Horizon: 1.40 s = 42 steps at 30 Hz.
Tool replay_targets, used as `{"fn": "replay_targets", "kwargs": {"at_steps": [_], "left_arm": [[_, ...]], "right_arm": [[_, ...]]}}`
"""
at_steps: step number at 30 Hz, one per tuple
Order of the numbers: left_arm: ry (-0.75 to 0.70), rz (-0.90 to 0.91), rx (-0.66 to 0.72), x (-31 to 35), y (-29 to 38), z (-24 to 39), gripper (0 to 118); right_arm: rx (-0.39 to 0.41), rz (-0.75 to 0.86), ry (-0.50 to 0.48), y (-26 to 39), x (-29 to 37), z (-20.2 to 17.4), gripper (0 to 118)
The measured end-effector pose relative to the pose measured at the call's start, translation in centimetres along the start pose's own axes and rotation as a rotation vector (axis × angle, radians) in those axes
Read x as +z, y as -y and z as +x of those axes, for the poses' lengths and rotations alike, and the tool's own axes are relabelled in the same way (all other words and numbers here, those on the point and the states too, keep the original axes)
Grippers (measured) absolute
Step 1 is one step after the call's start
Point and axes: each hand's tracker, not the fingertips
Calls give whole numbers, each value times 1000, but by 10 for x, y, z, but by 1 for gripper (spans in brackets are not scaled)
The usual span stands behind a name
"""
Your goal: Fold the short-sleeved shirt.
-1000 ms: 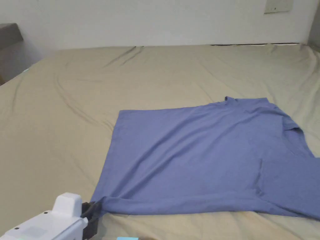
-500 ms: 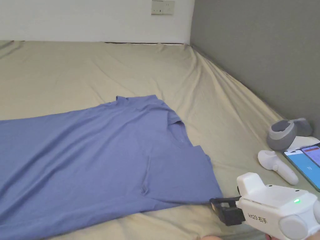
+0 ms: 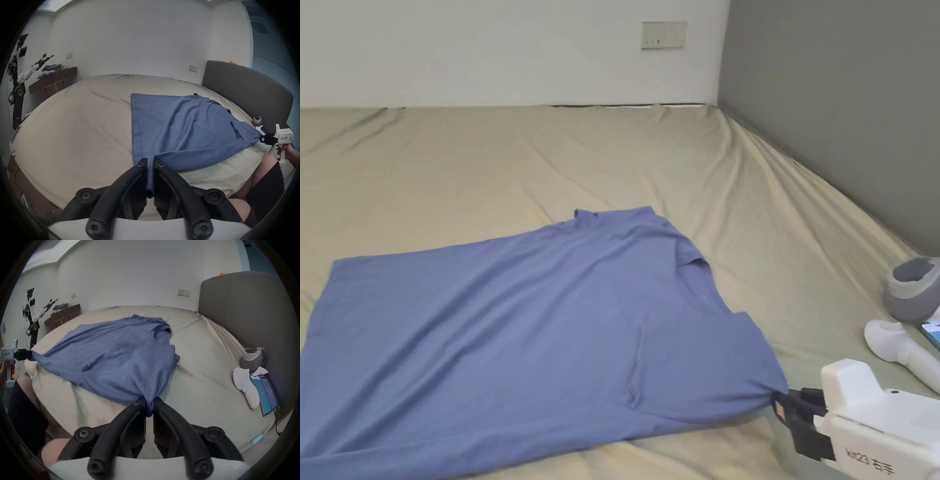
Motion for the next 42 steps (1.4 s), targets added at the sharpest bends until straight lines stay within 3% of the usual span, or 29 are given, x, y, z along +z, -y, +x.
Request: {"fn": "replay_targets", "kwargs": {"at_steps": [11,18,26,33,36,40,42], "left_arm": [[20,67,32,41,-9,-6,3],[37,16,19,47,-8,-12,3],[15,-100,65,-19,-62,-23,3],[-35,-239,78,-112,-104,-38,3],[-29,-269,97,-139,-108,-43,3],[-50,-305,83,-169,-104,-49,3],[-55,-322,103,-174,-101,-53,3]], "right_arm": [[-46,90,-26,-6,57,-10,7],[-62,32,-31,3,73,-7,7],[-34,-108,-35,-81,23,4,7],[40,-265,3,-149,-69,18,7],[13,-327,-9,-158,-103,21,7],[36,-402,16,-154,-143,24,7],[-15,-388,35,-151,-152,30,8]]}}
